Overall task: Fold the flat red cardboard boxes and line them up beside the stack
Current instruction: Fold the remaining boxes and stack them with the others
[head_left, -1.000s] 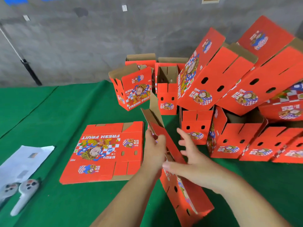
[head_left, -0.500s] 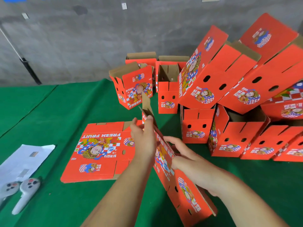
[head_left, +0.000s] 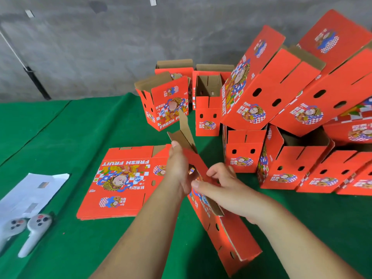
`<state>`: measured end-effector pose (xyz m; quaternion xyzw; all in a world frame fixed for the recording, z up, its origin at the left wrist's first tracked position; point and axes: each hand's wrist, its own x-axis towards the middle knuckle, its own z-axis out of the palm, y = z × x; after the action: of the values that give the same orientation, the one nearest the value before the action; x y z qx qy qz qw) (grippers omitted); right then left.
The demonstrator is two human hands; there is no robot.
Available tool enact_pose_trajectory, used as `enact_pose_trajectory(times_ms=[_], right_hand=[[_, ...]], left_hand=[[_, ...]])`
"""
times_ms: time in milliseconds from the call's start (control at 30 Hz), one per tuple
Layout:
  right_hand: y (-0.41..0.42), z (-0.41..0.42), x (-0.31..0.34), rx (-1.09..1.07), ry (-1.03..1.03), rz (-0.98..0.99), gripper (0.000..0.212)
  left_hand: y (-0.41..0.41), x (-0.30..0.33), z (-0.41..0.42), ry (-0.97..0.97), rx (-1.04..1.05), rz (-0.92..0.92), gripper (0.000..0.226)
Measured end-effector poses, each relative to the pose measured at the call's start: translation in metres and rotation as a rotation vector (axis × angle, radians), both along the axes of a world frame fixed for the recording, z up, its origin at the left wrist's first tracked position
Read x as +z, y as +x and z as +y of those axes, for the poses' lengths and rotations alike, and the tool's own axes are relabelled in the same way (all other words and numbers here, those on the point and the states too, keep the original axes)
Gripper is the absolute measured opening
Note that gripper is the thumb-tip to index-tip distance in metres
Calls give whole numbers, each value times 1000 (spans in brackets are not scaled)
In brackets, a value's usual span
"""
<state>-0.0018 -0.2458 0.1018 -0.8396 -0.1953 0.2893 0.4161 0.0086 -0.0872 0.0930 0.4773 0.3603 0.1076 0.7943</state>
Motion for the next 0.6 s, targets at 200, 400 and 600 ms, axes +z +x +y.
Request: enact_pose_trajectory(times_ms=[200, 400, 600], right_hand=[[20, -14, 1, 76, 5, -12, 49], [85, -2, 5, -161, -127, 141, 35], [68, -48, 13, -72, -95, 2, 33]], left_hand=[[-14, -14, -3, -66, 36, -17, 42], [-27, -20, 7, 322, -111, -38, 18], [-34, -5, 6, 346, -148, -90, 24]])
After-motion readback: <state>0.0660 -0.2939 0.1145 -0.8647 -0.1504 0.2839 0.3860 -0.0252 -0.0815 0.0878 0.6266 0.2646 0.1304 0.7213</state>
